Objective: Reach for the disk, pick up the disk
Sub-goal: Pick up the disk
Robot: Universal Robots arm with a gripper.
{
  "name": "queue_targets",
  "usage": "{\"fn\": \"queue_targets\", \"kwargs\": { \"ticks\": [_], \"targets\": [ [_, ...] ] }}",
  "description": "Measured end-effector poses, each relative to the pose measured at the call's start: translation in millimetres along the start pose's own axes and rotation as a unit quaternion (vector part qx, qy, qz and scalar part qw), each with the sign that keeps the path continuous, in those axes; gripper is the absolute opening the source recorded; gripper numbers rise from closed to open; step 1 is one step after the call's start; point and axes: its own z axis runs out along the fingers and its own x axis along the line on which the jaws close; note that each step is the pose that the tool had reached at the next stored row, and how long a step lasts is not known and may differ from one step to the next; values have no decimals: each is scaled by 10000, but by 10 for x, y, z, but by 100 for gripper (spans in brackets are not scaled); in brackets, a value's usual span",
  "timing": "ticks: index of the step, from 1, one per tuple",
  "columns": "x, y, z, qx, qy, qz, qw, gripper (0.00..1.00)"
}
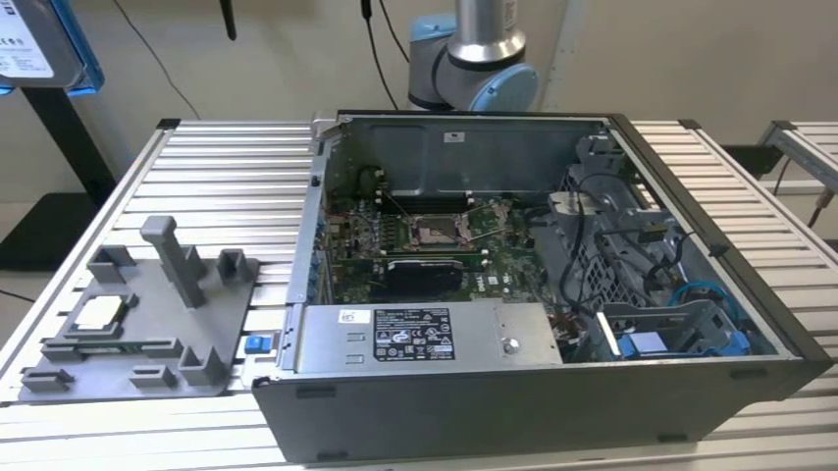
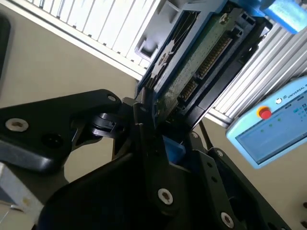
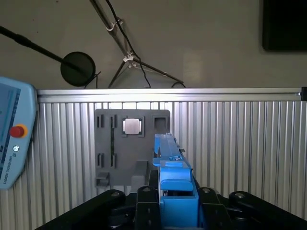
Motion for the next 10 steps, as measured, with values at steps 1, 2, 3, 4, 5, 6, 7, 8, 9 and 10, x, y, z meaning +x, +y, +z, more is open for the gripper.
{"fn": "queue_targets", "kwargs": {
  "ticks": [1, 2, 3, 4, 5, 6, 7, 8, 9, 10],
  "targets": [
    [0, 0, 0, 0, 0, 0, 10000, 0],
    [0, 0, 0, 0, 0, 0, 10000, 0],
    [0, 0, 0, 0, 0, 0, 10000, 0],
    [0, 0, 0, 0, 0, 0, 10000, 0],
    [0, 0, 0, 0, 0, 0, 10000, 0],
    [0, -1, 0, 0, -1, 0, 10000, 0],
    [0, -7, 0, 0, -1, 0, 10000, 0],
    [0, -16, 0, 0, 0, -1, 10000, 0],
    [0, -28, 0, -1, 0, -1, 10000, 0],
    [-1, -45, 0, 0, 0, 0, 10000, 0]
  ]
}}
